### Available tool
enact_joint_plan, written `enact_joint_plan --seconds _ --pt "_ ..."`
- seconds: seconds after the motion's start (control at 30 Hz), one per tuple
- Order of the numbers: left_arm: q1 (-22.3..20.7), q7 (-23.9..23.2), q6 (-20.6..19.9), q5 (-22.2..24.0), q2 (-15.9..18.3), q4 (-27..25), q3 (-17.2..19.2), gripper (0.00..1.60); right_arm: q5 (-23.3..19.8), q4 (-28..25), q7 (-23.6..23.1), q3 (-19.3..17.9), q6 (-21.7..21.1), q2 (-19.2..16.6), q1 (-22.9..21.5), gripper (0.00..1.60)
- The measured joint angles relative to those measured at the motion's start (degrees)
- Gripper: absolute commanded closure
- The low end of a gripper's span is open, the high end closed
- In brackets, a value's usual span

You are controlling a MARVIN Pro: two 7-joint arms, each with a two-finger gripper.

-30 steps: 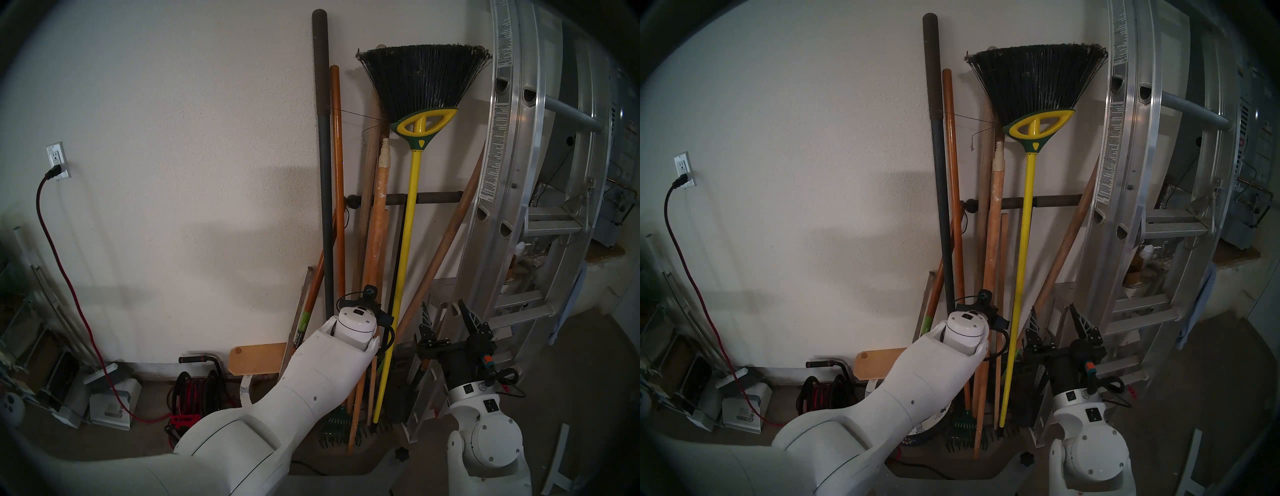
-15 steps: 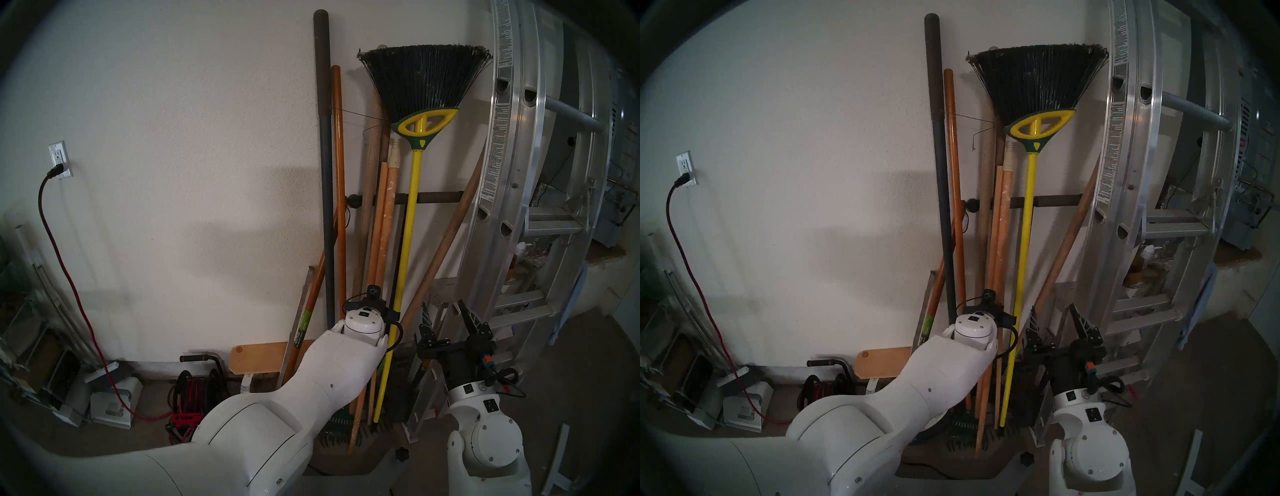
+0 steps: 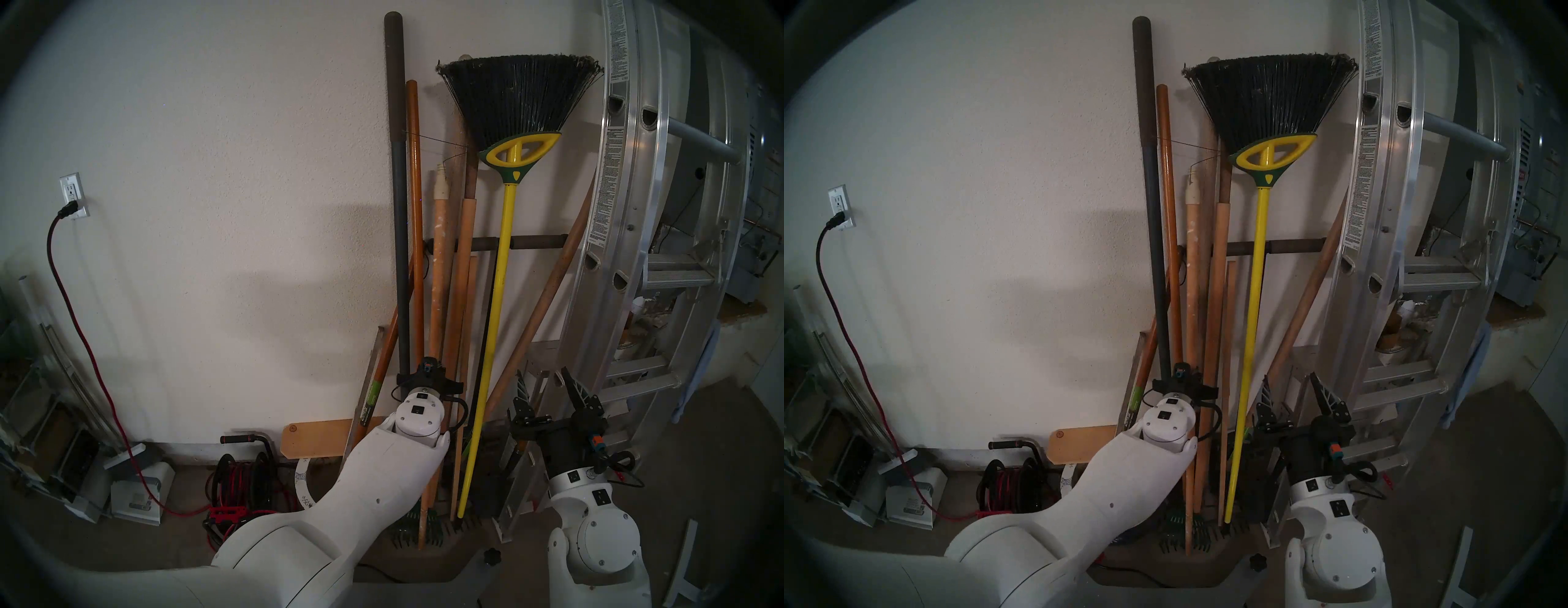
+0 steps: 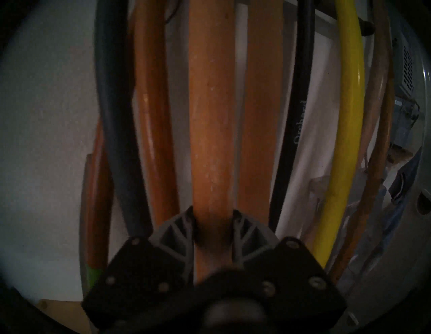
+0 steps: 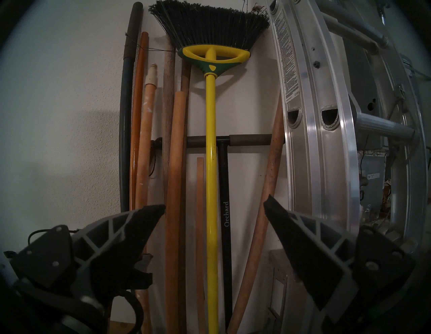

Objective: Put wooden sticks into the pot

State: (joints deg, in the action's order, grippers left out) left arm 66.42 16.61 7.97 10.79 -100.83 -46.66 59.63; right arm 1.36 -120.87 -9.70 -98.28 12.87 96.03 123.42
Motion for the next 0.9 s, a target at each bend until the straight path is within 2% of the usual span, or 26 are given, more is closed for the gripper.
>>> enact_joint_plan --seconds 0.37,0.9 --pt "5.6 1.8 5.0 -0.6 4.5 -8.2 -2.6 1.6 0.0 0.0 0.0 0.0 0.0 0.0 0.0 0.0" --pt "10.1 3.2 9.8 -1.2 7.8 -20.2 -5.7 1.6 0.0 0.0 0.0 0.0 0.0 0.0 0.0 0.0"
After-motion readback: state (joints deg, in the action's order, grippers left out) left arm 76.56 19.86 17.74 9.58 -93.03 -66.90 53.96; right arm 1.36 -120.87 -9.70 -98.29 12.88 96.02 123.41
